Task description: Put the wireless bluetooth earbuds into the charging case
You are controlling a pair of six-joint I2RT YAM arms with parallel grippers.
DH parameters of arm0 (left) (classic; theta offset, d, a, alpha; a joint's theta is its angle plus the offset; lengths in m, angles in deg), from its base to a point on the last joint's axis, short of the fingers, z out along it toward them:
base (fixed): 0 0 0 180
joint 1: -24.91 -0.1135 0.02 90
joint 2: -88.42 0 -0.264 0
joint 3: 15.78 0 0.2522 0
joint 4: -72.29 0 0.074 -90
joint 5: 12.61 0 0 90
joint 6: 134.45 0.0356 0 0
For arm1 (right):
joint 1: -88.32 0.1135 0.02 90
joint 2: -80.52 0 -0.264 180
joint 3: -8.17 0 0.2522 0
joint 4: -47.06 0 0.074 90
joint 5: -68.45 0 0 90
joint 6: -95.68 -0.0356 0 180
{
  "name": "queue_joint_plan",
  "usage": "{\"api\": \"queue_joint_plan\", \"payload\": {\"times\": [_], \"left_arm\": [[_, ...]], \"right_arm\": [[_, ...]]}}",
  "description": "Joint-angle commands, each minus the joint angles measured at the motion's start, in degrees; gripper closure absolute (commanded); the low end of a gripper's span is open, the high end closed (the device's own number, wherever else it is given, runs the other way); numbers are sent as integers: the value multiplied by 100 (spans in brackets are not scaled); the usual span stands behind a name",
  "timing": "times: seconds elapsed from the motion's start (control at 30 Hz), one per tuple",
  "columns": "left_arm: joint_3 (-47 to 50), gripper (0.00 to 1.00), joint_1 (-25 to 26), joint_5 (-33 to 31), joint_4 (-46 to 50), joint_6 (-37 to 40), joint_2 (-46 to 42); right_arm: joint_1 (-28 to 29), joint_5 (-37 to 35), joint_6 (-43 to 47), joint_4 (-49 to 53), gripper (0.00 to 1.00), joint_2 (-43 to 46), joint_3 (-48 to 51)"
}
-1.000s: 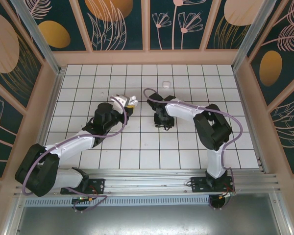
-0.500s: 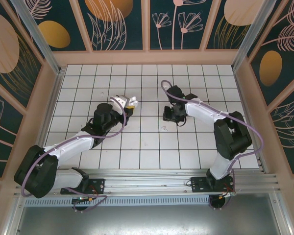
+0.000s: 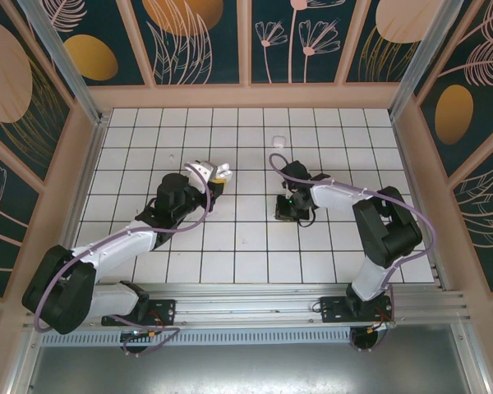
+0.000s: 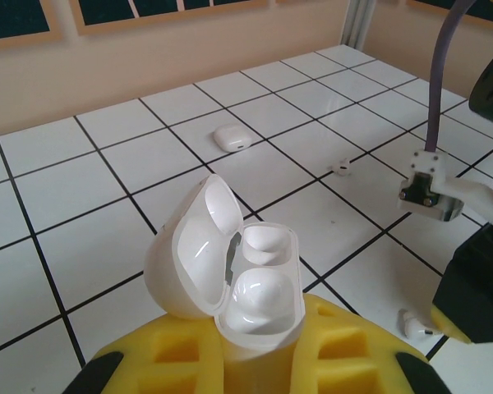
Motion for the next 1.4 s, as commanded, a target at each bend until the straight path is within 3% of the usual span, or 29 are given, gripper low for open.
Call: {"api": "queue_joint_plan", "payload": {"times": [0.0,0.23,0.33,0.57,0.73,0.97,1.37], "left_arm": [[63,100,-14,111,-2,-42,-163],[121,100,-17,95,12,-100,-263],[131,100,-11,85,33,-96,-305],[122,100,-20,85,85,-68,-380],[113,100,-16,191,46,-100,-337],[-10,100,-12,679,86,-108,-149],[-19,100,-15,744,124,-156,-46]], "right_arm": [[57,221,-424,-219,85,-97,143],[171,838,-1239,-693,85,83,310],[162,738,-1237,-520,85,195,142],[125,191,-151,496,84,417,-655],[-49,537,836,456,69,359,-866],[29,605,1445,580,56,-166,-1014],[175,751,1564,472,58,-631,-1053]]}}
